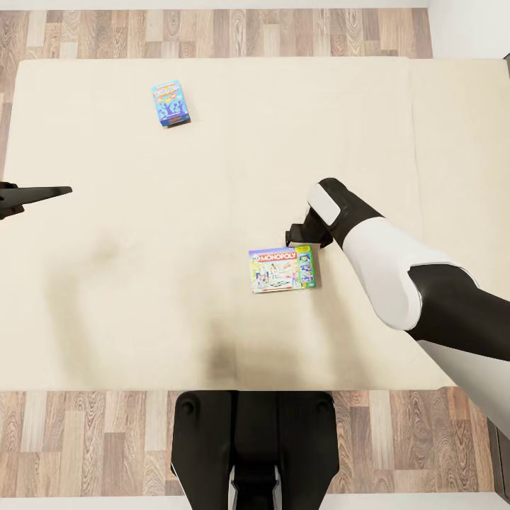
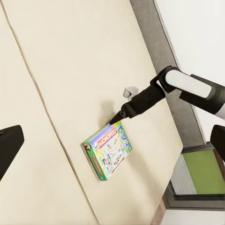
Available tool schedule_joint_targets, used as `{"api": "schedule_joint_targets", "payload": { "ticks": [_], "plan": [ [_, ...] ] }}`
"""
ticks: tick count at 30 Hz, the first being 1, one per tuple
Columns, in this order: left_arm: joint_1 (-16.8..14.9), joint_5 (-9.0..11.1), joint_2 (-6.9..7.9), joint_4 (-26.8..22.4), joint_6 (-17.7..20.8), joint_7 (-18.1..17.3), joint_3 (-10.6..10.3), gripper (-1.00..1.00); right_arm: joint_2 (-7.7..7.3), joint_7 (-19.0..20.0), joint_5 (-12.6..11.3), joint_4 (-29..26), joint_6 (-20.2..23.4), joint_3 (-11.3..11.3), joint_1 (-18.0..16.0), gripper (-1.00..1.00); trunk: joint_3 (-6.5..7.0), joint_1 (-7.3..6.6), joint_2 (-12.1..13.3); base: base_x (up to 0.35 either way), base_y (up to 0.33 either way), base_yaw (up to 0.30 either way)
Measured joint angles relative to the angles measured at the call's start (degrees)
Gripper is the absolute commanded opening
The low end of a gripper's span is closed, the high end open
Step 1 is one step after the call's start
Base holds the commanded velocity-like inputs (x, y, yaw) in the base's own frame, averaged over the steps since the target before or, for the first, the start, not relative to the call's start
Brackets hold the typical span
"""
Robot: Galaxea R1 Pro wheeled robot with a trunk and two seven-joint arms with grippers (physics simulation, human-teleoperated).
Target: Put all the toys in the child's room - the three board games (two on the bed and one on the table), the two jigsaw puzzles on the table, and the tennis ball on the table - inside the toy box on the table in the child's room.
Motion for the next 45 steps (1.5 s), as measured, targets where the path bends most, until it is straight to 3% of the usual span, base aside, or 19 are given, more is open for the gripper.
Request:
{"api": "schedule_joint_targets", "payload": {
  "ticks": [45],
  "plan": [
    [0.0, 0.0, 0.11, 0.0, 0.0, 0.0, 0.1, 1.00, 0.00, -0.1, 1.0, -0.5, -1.7, 0.3, 0.0, 1.00, 0.00, 0.00, 0.0, 0.000, 0.000, 0.000]
  ]
}}
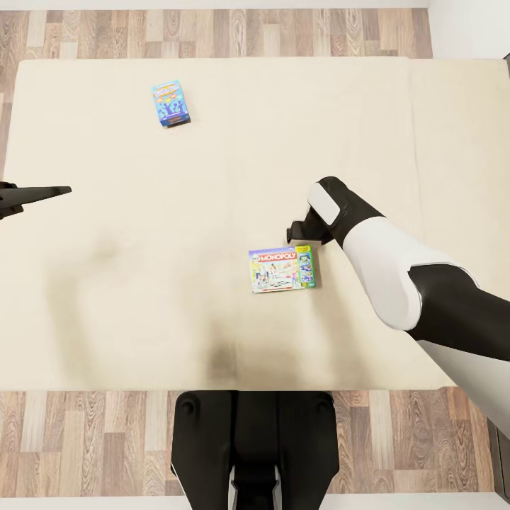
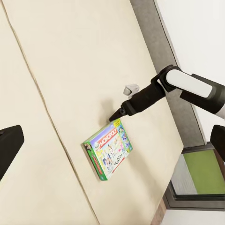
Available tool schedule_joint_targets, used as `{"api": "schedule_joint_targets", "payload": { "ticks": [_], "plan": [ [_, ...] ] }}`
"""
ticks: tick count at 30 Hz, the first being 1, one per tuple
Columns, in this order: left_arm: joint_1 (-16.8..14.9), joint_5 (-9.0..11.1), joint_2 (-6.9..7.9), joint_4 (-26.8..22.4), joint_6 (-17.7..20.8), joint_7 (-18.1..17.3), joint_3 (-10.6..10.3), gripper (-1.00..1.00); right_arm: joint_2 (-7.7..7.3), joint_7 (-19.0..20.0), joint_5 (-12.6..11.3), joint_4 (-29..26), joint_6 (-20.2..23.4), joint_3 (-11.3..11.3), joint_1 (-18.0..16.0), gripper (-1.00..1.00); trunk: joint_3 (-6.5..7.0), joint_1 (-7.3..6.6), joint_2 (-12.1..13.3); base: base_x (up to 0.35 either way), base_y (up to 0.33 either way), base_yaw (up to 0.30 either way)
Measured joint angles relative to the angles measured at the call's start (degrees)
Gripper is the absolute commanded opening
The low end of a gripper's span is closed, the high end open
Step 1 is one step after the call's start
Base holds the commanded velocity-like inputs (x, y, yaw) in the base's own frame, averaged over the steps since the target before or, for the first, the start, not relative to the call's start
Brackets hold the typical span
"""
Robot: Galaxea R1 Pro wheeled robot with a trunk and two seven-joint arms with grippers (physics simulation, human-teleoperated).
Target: Put all the toys in the child's room - the three board games (two on the bed and one on the table), the two jigsaw puzzles on the table, and the tennis ball on the table - inside the toy box on the table in the child's room.
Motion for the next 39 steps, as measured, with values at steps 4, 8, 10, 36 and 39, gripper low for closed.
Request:
{"api": "schedule_joint_targets", "payload": {
  "ticks": [4, 8, 10, 36, 39],
  "plan": [
    [0.0, 0.0, 0.01, 0.0, 0.0, 0.0, 0.0, 1.00, 0.00, 0.0, 0.0, 0.0, -1.1, 0.0, 0.0, 1.00, 0.00, 0.00, 0.0, 0.000, 0.000, 0.000],
    [0.0, 0.0, 0.04, 0.0, 0.0, 0.0, 0.0, 1.00, 0.00, 0.0, 0.0, 0.0, -1.7, 0.0, 0.0, 1.00, 0.00, 0.00, 0.0, 0.000, 0.000, 0.000],
    [0.0, 0.0, 0.04, 0.0, 0.0, 0.0, 0.0, 1.00, 0.00, 0.0, 0.0, 0.0, -1.9, 0.0, 0.0, 1.00, 0.00, 0.00, 0.0, 0.000, 0.000, 0.000],
    [0.0, 0.0, 0.05, 0.0, 0.0, 0.0, -0.1, 1.00, 0.00, -0.1, 0.3, 0.5, -4.1, 0.1, 1.6, 1.00, 0.00, 0.00, 0.0, 0.000, 0.000, 0.000],
    [0.0, 0.0, 0.05, 0.0, 0.0, 0.0, -0.1, 1.00, 0.00, -0.1, 0.3, 0.5, -4.1, 0.2, 1.6, 1.00, 0.00, 0.00, 0.0, 0.000, 0.000, 0.000]
  ]
}}
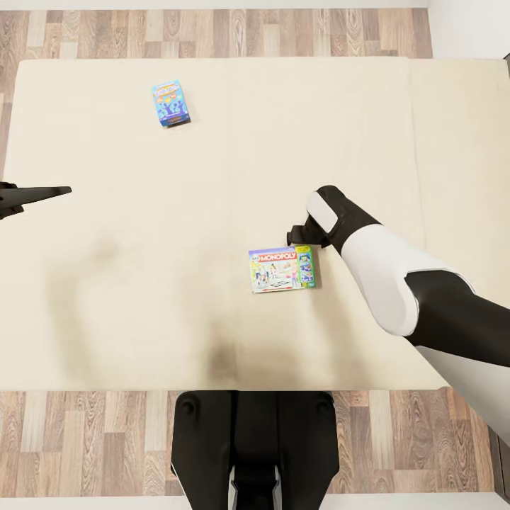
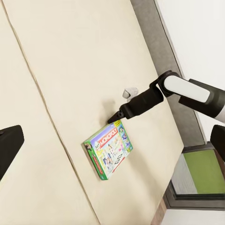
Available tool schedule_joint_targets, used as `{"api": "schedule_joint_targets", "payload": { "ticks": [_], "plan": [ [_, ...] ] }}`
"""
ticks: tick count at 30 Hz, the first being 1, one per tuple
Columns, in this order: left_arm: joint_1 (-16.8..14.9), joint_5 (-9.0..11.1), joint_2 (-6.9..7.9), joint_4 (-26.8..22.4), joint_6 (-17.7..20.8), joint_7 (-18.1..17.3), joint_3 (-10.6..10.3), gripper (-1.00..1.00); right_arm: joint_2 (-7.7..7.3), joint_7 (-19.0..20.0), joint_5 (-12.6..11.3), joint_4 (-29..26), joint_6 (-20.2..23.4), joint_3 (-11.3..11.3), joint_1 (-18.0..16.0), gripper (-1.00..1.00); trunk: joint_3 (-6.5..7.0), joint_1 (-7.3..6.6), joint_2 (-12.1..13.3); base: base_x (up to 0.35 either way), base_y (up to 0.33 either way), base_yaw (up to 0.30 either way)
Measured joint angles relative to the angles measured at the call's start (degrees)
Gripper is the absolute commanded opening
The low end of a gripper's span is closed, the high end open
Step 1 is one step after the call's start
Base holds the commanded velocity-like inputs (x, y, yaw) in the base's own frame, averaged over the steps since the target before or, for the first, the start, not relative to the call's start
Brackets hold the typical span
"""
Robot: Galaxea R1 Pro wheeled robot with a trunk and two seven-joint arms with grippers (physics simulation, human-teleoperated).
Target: Put all the toys in the child's room - the three board games (two on the bed and one on the table), the two jigsaw puzzles on the table, and the tennis ball on the table - inside the toy box on the table in the child's room.
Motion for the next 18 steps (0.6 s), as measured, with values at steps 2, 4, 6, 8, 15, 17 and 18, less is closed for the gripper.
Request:
{"api": "schedule_joint_targets", "payload": {
  "ticks": [2, 4, 6, 8, 15, 17, 18],
  "plan": [
    [0.0, 0.0, 0.00, 0.0, 0.0, 0.0, 0.0, 1.00, 0.00, 0.0, 0.0, 0.0, 0.0, 0.0, 0.1, 1.00, 0.00, 0.00, 0.0, 0.000, 0.000, 0.000],
    [0.0, 0.0, 0.00, 0.0, 0.0, 0.0, 0.0, 1.00, 0.00, -0.1, 0.0, 0.0, 0.1, 0.1, 0.1, 1.00, 0.00, 0.00, 0.0, 0.000, 0.000, 0.000],
    [0.0, 0.0, 0.00, 0.0, 0.0, 0.0, 0.0, 1.00, 0.00, -0.1, 0.0, 0.1, 0.1, 0.1, 0.2, 1.00, 0.00, 0.00, 0.0, 0.000, 0.000, 0.000],
    [0.0, 0.0, 0.00, 0.0, 0.0, 0.0, 0.0, 1.00, 0.00, -0.1, 0.0, 0.1, 0.1, 0.1, 0.2, 1.00, 0.00, 0.00, 0.0, 0.000, 0.000, 0.000],
    [0.0, 0.0, 0.04, 0.0, 0.0, 0.0, 0.1, 1.00, 0.00, -0.1, 0.1, 0.2, 0.1, 0.1, 0.3, 1.00, 0.00, 0.00, 0.0, 0.000, 0.000, 0.000],
    [0.0, 0.0, 0.03, 0.0, 0.0, 0.0, 0.1, 1.00, 0.00, -0.1, 0.1, 0.2, 0.1, 0.1, 0.4, 1.00, 0.00, 0.00, 0.0, 0.000, 0.000, 0.000],
    [0.0, 0.0, 0.02, 0.0, 0.0, 0.0, 0.1, 1.00, 0.00, -0.1, 0.1, 0.2, 0.2, 0.1, 0.5, 1.00, 0.00, 0.00, 0.0, 0.000, 0.000, 0.000]
  ]
}}
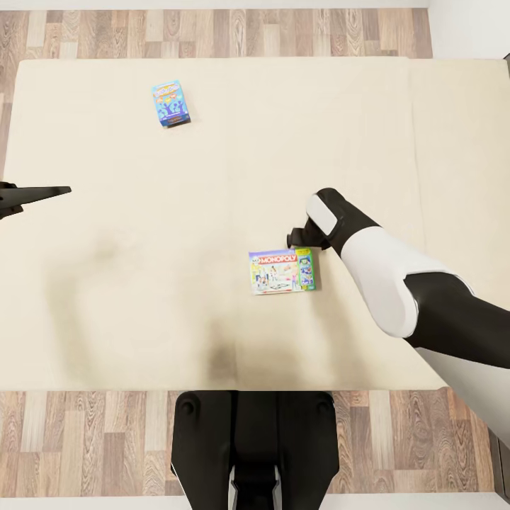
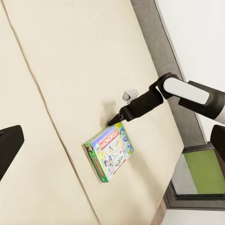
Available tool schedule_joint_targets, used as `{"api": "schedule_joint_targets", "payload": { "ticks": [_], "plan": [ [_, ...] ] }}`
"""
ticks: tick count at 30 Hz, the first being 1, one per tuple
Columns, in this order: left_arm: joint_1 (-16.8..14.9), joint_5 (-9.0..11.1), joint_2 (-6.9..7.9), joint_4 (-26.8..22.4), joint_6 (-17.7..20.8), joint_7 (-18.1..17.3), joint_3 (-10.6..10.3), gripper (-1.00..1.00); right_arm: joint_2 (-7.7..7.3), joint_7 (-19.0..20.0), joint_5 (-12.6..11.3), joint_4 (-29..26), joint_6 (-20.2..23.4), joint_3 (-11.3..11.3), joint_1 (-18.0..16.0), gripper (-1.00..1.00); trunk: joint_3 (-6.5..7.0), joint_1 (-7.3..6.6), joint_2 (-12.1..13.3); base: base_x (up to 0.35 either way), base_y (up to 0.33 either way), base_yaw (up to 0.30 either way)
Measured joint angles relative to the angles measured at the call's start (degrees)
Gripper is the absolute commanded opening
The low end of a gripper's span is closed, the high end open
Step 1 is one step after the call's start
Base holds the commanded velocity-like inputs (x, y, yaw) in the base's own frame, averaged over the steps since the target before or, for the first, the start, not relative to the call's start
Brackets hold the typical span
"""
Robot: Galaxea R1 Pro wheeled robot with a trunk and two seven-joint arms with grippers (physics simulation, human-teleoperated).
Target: Put all the toys in the child's room - the three board games (two on the bed and one on the table), the two jigsaw puzzles on the table, and the tennis ball on the table - inside the toy box on the table in the child's room.
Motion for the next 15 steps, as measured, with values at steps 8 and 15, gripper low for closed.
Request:
{"api": "schedule_joint_targets", "payload": {
  "ticks": [8, 15],
  "plan": [
    [0.0, 0.0, -0.02, -0.1, 0.0, 0.0, -0.1, 1.00, 0.00, 0.0, -0.2, 0.2, 0.7, 0.0, 0.2, 1.00, 0.00, 0.00, 0.0, 0.000, 0.000, 0.000],
    [0.0, 0.0, -0.02, -0.1, 0.0, 0.0, 0.0, 1.00, 0.00, 0.0, -0.3, 0.3, 0.9, 0.0, 0.6, 1.00, 0.00, 0.00, 0.0, 0.000, 0.000, 0.000]
  ]
}}
